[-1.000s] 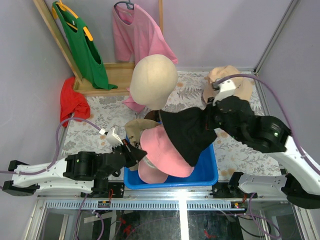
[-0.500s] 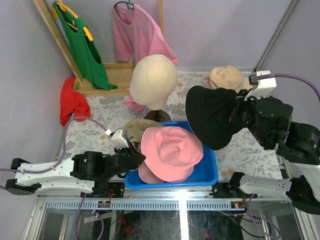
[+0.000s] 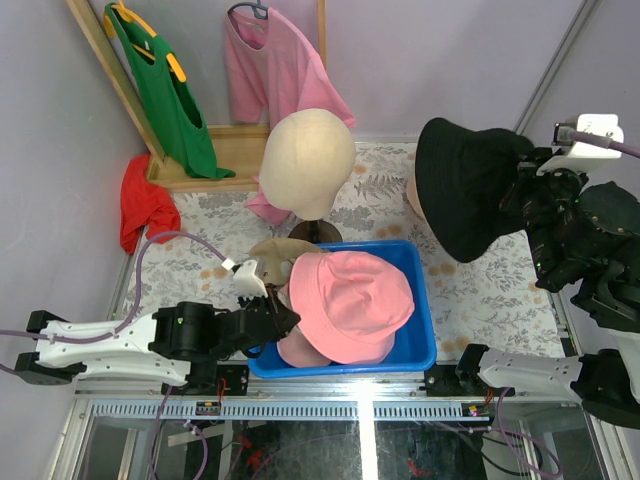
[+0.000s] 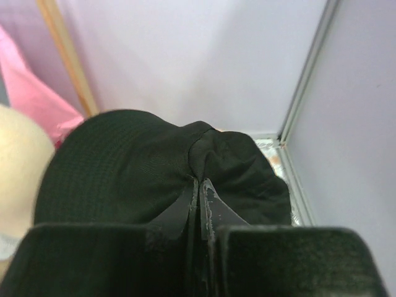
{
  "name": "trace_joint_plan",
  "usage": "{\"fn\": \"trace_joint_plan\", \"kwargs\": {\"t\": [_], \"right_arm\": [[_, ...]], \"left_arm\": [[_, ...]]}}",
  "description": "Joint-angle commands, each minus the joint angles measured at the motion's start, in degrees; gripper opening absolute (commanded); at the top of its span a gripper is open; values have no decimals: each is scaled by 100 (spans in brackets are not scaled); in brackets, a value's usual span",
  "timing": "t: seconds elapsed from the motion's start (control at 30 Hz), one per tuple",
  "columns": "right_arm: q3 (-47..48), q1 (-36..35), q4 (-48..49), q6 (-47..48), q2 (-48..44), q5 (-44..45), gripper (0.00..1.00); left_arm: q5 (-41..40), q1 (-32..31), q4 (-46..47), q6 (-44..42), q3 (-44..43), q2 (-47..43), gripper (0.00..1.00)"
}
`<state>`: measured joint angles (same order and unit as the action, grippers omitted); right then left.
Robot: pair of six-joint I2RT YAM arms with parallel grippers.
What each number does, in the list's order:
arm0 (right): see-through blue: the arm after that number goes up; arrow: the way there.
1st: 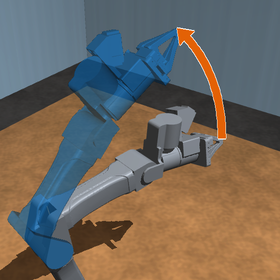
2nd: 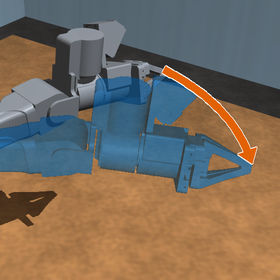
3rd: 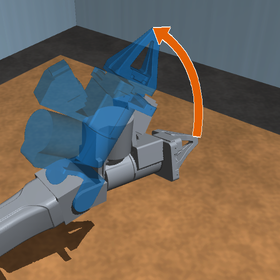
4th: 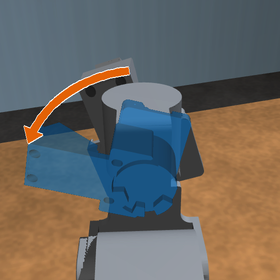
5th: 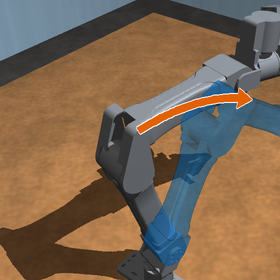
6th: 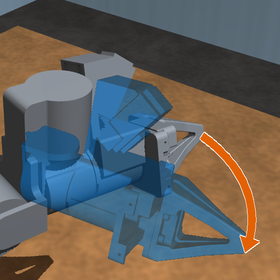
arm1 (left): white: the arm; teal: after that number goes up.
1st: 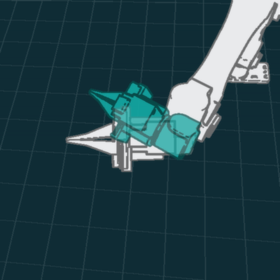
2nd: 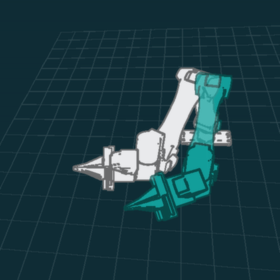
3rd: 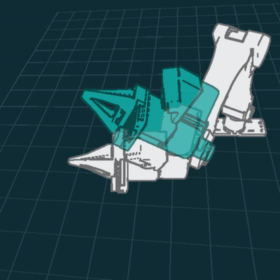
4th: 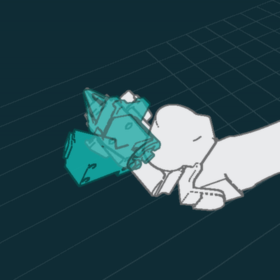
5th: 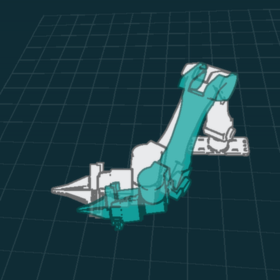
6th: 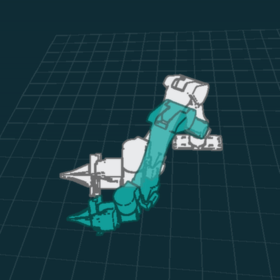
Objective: Stack the hats
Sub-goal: Pick up the hat from the bin.
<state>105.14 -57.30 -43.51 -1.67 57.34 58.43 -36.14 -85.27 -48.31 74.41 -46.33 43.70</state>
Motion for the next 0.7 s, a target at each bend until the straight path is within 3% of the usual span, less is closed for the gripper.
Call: {"fn": "trace_joint_plan", "kwargs": {"t": [0.0, 0.2, 0.33, 0.67], "right_arm": [[-37, 15, 1679, 1586, 195, 742, 0], [593, 216, 2023, 2249, 924, 466, 0], [2324, 1982, 161, 1068, 2107, -1343, 0], [2464, 3589, 46, 411, 2957, -2765, 0]], "left_arm": [[-16, -68, 264, -147, -229, 93, 0], [-141, -68, 270, -205, -229, 10, 0], [-219, -66, 257, -317, -237, -45, 0], [-394, -65, -127, -160, -126, -577, 0]]}}
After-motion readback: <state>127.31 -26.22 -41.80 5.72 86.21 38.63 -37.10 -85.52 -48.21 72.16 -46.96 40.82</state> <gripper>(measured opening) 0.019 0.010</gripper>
